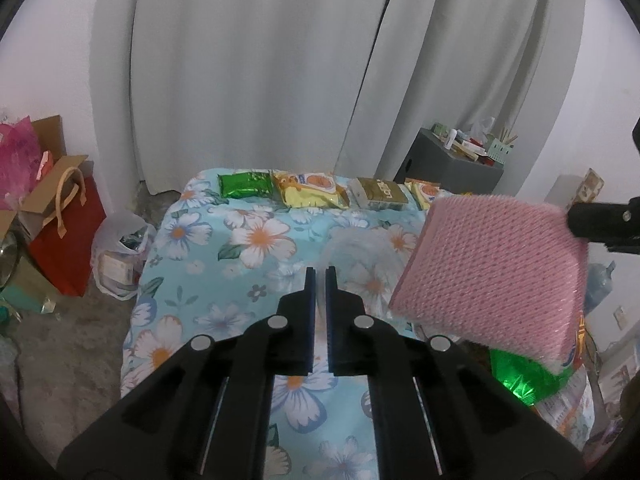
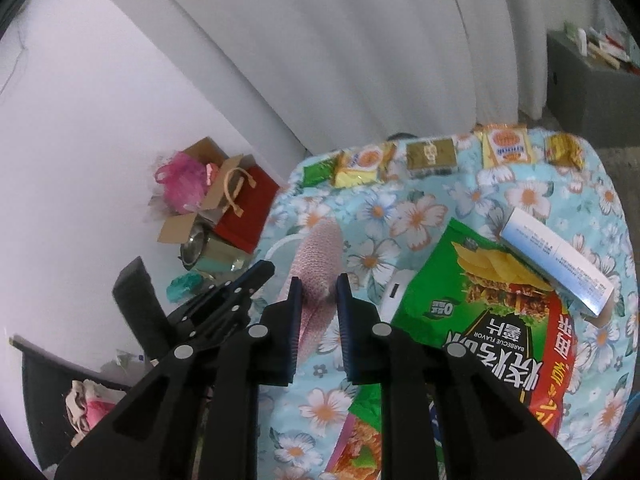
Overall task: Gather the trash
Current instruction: 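Grasp the clear plastic lid with the left gripper, then carry sponge and lid to the wastebasket and open both grippers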
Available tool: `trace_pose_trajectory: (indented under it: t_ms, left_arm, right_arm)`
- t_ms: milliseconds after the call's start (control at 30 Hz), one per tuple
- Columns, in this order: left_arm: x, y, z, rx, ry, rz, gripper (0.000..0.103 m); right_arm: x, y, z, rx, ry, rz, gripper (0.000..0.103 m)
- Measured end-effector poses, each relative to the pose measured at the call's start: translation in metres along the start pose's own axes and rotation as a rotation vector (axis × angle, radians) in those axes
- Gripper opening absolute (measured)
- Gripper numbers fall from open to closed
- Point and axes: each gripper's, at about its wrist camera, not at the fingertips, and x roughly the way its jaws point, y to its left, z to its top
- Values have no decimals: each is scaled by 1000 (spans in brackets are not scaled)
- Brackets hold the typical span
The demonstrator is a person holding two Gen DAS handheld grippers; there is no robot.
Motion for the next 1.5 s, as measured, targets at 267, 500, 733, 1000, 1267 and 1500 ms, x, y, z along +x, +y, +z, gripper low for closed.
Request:
trace_pose_trajectory:
  t_ms: [267,500,733,1000,1267,1500]
  left_arm:
    - [-30,-10,4,22,-41,-3,2]
    - [-69,-28,11,58,-85,-23,2]
    - [-109,-73,16,132,-110,-94,2]
    - [-130,-161,13,257,-82,-256,2]
    - [-112,-292,-2,405,37,-440,2]
    - [-77,-448,-43,566,197,-616,2]
  right_arm:
    - [-44,11,-10,-27,-76,31,17]
    - [-103,3,-28,-22,-176,41,17]
    - [-173,-15,-61,3,-296,22,17]
    - [-257,-62,-131,85,-434,-82,17]
    - [-341,-138,-211,277,-560,-241,17]
    - [-398,-229,-301,538,-629,-484,17]
